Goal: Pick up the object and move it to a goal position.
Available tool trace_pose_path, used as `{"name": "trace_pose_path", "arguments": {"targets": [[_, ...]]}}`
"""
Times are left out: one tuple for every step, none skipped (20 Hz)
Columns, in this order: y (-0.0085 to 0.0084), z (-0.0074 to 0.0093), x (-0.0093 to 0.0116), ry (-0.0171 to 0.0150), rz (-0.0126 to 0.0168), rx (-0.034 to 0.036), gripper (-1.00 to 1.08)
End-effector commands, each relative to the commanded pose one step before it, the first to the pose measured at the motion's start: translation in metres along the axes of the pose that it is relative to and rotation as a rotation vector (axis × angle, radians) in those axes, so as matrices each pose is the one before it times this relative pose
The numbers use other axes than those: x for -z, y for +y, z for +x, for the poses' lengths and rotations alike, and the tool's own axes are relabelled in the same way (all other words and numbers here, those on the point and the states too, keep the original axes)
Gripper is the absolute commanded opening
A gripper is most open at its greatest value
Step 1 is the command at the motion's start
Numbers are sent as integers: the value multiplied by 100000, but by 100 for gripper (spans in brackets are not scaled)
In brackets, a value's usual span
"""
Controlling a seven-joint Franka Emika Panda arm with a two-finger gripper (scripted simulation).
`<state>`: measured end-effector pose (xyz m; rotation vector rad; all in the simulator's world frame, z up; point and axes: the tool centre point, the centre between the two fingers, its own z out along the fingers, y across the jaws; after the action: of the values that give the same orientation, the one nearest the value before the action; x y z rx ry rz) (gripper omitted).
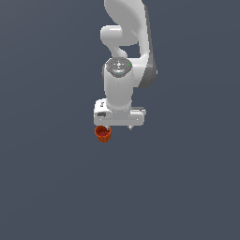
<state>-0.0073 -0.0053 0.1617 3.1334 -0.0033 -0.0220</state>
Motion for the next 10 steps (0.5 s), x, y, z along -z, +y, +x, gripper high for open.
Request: {"name": "trace_pose_path", "arguments": {"targets": [[1,0,0,0,0,0,28],[44,20,40,112,32,-157,28],[130,60,116,320,98,-455,28],[216,100,197,526,162,-742,28],[261,130,255,638,203,-890,28],[196,110,215,480,161,-652,28],[112,79,154,277,105,-356,28],[28,34,73,66,40,-60,28],[-24,-7,-17,-55,-16,79,28],[-4,-24,-34,0,0,0,28]]}}
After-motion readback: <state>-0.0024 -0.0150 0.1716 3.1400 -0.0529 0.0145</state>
